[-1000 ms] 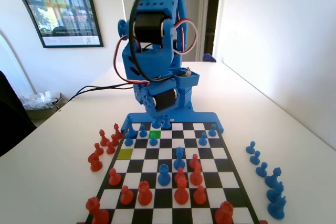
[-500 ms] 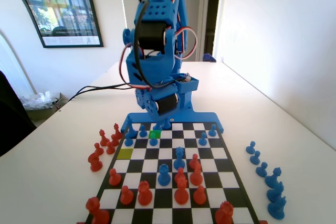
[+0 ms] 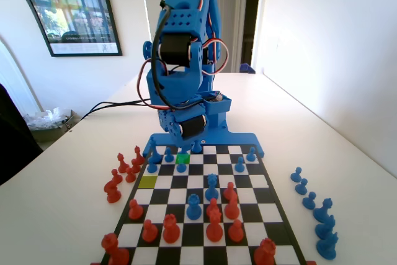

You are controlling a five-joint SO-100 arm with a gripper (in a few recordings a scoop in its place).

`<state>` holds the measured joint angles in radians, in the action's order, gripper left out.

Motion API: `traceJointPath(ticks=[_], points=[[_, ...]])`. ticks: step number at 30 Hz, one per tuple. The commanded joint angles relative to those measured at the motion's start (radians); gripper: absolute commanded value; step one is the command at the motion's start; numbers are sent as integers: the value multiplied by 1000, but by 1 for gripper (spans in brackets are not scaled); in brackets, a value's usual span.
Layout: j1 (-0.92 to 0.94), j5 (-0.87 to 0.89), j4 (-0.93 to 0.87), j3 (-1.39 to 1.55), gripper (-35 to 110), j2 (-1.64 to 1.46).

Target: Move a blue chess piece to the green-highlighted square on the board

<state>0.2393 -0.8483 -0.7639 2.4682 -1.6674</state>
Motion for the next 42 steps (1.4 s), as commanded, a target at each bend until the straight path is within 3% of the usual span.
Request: traceJointPath(ticks=[1,42], points=[[8,-9,0,15,1,-8],[23,-9,11,-14,7,15]])
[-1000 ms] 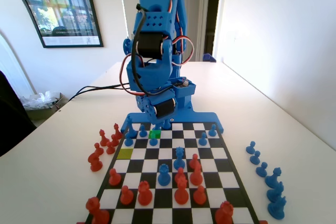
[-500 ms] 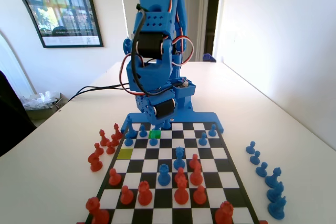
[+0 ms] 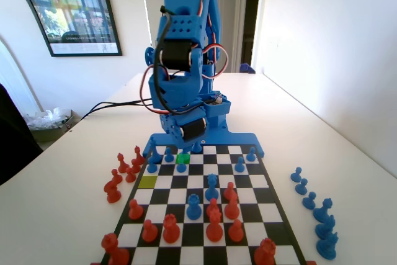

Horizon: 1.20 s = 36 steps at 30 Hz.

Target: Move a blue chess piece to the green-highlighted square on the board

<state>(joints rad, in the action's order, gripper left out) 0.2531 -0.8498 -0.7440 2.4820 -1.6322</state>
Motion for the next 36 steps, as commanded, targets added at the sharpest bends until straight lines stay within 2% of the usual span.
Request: traceJointPath(ticks=[1,13,26,36], points=[[9,-8,-9,-29,7,-20],[15,9,-97,-140,10,-21],[35,-37,-356,-318,9,-29],[66,-143,-706,-637,1,-101]])
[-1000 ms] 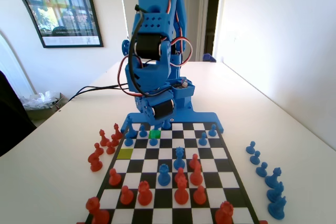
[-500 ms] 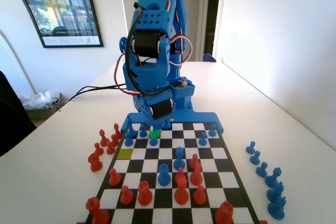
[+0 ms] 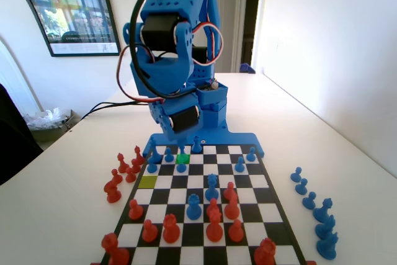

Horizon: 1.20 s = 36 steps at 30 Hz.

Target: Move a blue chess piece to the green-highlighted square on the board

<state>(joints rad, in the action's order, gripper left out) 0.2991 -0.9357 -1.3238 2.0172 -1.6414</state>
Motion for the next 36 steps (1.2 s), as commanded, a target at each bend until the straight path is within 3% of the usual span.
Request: traceJointPath(ticks=[1,8,18,28,36], points=[[20,-84,-163,-207,1,-112],[5,-399,-350,-370,1,-379],[-43,-769,-482,-311,1,-822],[-150,-850,-520,-147,1,-1134],[-250,-830,-364,94,1,-1331]])
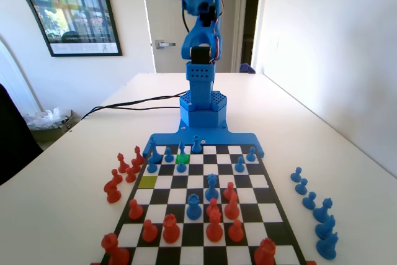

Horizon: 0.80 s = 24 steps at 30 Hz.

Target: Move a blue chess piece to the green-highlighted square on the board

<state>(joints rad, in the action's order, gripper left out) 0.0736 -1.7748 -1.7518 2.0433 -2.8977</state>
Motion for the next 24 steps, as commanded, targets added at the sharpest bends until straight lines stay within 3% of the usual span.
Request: traceJointPath(ticks=[1,5,11,13,24], points=[[-34,9,83,80,1,-80],[-60,15,172,133,1,-124],[-67,14,176,133,2,-153],[-55,15,176,133,9,-155],[-55,17,176,133,9,-155]])
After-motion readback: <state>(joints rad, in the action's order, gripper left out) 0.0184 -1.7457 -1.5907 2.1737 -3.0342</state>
